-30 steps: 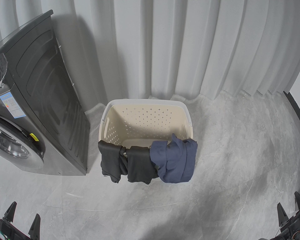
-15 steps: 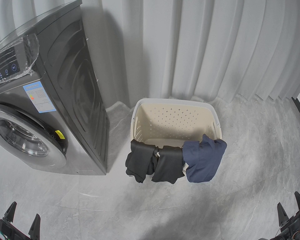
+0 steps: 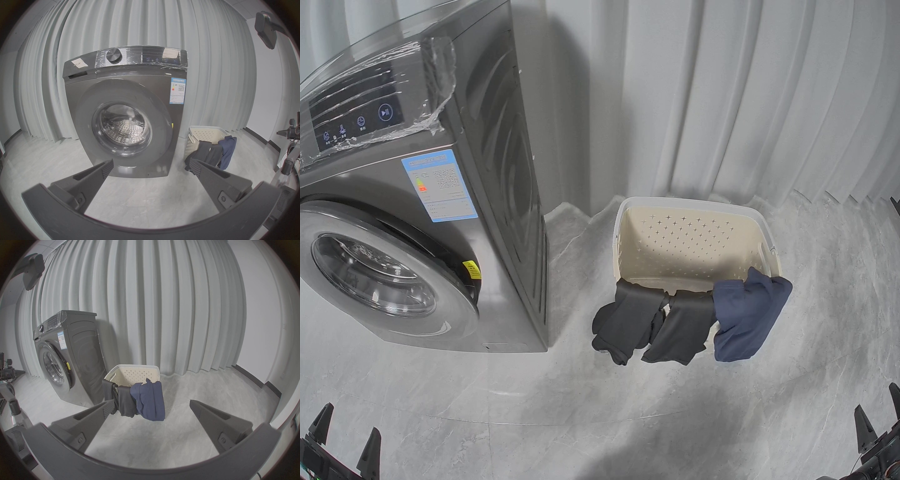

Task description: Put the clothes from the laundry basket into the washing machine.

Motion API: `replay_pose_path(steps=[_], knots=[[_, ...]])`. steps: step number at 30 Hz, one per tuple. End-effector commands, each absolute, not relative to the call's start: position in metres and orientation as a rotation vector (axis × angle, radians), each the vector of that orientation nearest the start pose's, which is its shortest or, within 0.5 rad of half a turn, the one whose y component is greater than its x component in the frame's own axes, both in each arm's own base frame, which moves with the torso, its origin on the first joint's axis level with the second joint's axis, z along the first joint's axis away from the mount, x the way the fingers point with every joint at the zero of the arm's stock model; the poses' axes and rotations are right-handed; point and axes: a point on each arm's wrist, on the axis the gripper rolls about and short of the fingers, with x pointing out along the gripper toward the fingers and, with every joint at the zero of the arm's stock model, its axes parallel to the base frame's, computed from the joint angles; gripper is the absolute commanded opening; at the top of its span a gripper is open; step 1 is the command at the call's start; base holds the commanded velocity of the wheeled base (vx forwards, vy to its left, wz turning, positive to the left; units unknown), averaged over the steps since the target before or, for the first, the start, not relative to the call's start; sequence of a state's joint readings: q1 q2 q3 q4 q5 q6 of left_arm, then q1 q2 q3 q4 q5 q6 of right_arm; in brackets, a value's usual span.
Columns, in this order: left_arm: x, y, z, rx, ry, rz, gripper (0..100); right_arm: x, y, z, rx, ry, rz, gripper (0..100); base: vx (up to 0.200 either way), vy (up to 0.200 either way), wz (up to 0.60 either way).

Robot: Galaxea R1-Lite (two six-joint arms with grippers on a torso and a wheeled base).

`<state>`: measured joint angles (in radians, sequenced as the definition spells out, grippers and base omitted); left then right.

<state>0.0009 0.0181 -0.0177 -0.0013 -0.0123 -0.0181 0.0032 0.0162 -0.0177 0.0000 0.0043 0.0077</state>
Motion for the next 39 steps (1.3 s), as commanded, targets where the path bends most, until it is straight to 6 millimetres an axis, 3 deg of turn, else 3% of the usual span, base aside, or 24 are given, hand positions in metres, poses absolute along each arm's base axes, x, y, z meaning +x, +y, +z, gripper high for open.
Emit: replay_pose_path(steps=[1, 39], knots=[[-0.0226, -0.0003, 0.0757, -0.018, 0.002, -0.011, 100, -0.0228, 0.0, 0.0755, 0.008, 0.0, 0.008, 100, 0.0, 0.2, 0.0], [-0.0226, -0.0003, 0.0757, -0.017, 0.002, -0.011, 100, -0.0228, 0.0, 0.0755, 0.008, 0.0, 0.008, 100, 0.0, 0.2, 0.0]])
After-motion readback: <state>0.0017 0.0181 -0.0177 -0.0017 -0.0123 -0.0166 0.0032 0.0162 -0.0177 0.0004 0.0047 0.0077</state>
